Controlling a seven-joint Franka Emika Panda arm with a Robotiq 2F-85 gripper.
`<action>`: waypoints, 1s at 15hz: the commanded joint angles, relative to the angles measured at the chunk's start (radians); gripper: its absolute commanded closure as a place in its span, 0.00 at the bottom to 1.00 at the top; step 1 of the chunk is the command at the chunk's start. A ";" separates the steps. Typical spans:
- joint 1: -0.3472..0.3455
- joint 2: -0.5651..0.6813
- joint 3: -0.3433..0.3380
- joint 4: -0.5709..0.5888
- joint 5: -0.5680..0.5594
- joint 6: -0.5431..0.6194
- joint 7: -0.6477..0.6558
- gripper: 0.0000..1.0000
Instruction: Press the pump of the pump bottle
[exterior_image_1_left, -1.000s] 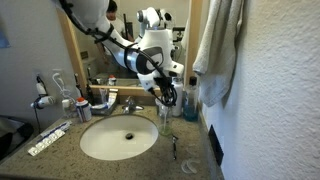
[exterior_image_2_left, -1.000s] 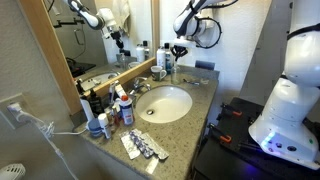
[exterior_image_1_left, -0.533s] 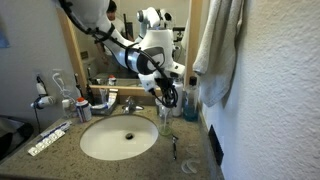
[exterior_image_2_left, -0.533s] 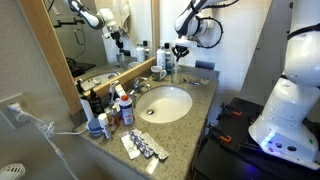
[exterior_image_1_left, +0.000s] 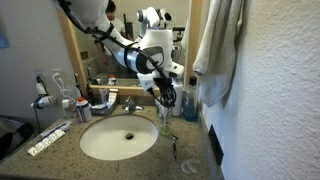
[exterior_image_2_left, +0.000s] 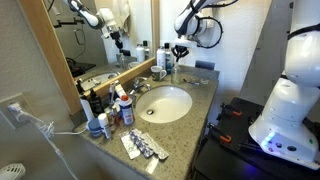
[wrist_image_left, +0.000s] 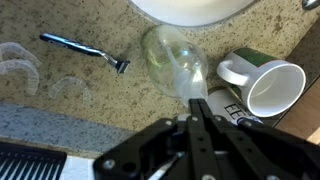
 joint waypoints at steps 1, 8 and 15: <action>0.015 0.021 -0.014 -0.039 -0.006 -0.033 0.011 0.95; 0.009 0.027 -0.001 -0.073 0.021 0.014 -0.013 0.95; 0.000 0.032 0.004 -0.104 0.040 0.064 -0.031 0.95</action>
